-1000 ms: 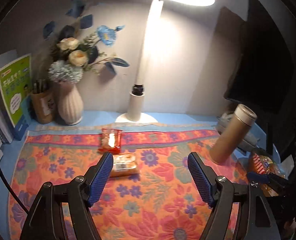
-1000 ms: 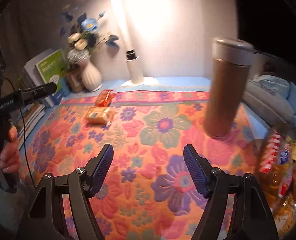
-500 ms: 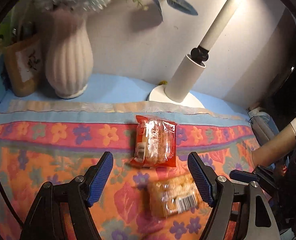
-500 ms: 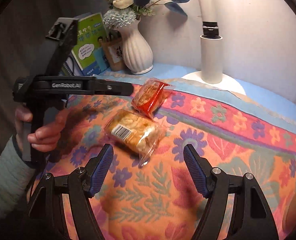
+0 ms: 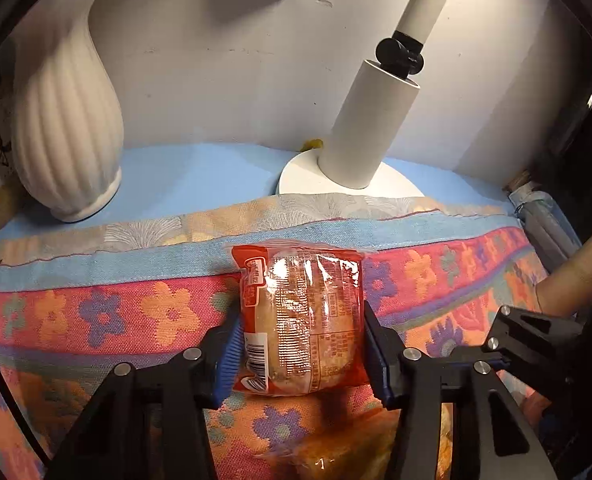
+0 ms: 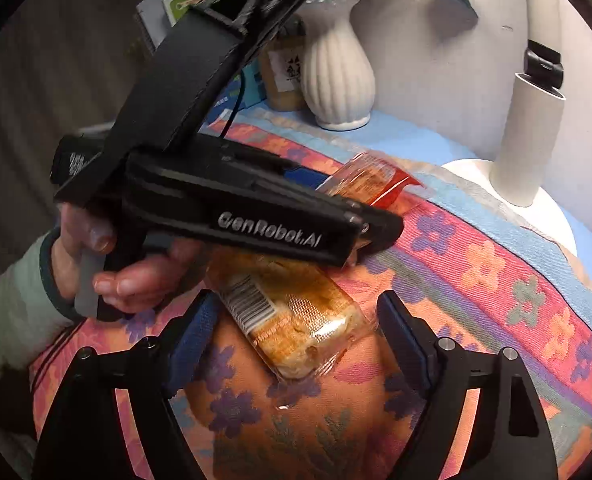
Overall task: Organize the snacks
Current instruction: 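Grasp the red-wrapped bread with the left tool while the right tool grasps the barcoded biscuit pack, then carry both snacks over the amber glass plate and release them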
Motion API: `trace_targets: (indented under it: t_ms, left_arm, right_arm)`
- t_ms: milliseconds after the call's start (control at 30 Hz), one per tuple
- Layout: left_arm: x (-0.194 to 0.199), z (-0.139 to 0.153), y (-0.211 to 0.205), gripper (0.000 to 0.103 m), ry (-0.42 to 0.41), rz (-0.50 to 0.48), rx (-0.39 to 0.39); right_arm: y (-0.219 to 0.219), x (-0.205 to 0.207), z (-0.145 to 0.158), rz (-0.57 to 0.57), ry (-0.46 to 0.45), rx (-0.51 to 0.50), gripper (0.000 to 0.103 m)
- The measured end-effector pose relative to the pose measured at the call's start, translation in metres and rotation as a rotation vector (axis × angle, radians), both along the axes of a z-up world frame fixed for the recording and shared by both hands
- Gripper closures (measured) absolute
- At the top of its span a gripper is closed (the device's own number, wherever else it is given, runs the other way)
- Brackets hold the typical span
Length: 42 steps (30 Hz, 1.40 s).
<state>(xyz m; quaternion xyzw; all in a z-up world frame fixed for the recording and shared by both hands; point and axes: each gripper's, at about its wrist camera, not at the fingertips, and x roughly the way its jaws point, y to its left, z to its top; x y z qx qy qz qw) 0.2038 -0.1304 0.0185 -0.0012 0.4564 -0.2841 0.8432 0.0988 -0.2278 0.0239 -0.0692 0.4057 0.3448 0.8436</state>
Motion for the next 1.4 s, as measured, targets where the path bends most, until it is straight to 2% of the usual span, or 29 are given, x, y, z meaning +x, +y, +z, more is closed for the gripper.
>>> trace_targets:
  t_ms: [67,167,267,367,467,500,533,667,833,967,1067,1200,1400]
  left_arm:
    - [0.002,0.001,0.008,0.053,0.017,0.017,-0.033]
    - [0.001,0.002,0.016,0.053,0.008,0.039,-0.037]
    - [0.001,0.002,0.021,0.053,0.01,0.045,-0.044]
    - [0.001,0.001,0.019,0.053,0.011,0.043,-0.039]
    - [-0.001,0.001,0.02,0.053,-0.001,0.04,-0.027]
    - [-0.002,0.0,0.019,0.053,-0.003,0.041,-0.025]
    - [-0.002,0.0,0.018,0.053,-0.005,0.042,-0.025]
    - [-0.006,0.0,0.018,0.054,-0.017,0.053,-0.019]
    - [-0.018,-0.001,0.017,0.054,-0.014,0.079,0.011]
    - [-0.068,0.002,0.011,0.055,-0.029,0.027,0.081]
    - [-0.114,0.005,0.009,0.055,-0.037,-0.014,0.132]
    - [-0.171,0.014,0.011,0.055,-0.054,-0.038,0.129]
    - [-0.232,0.039,0.0,0.055,-0.086,-0.064,0.101]
  right_arm:
    - [0.009,-0.01,-0.002,0.036,-0.024,-0.046,0.021]
    - [0.021,-0.018,-0.005,0.058,-0.06,-0.115,0.021]
    - [0.027,-0.013,-0.009,0.022,-0.064,-0.152,0.021]
    - [0.034,0.001,-0.01,-0.023,-0.041,-0.145,0.022]
    - [0.044,-0.003,-0.012,-0.004,-0.064,-0.178,0.035]
    - [0.044,-0.005,-0.011,0.021,-0.078,-0.169,0.054]
    - [0.043,-0.009,-0.011,0.03,-0.088,-0.167,0.057]
    - [0.041,-0.021,-0.009,-0.012,-0.119,-0.186,0.058]
    - [0.025,-0.053,-0.009,-0.077,-0.059,-0.18,0.058]
    - [-0.004,-0.107,-0.008,-0.152,-0.044,-0.187,0.058]
    - [-0.033,-0.147,-0.005,-0.23,-0.015,-0.151,0.058]
    - [-0.059,-0.186,-0.001,-0.305,-0.003,-0.077,0.058]
    - [-0.062,-0.219,0.014,-0.346,-0.044,0.004,0.058]
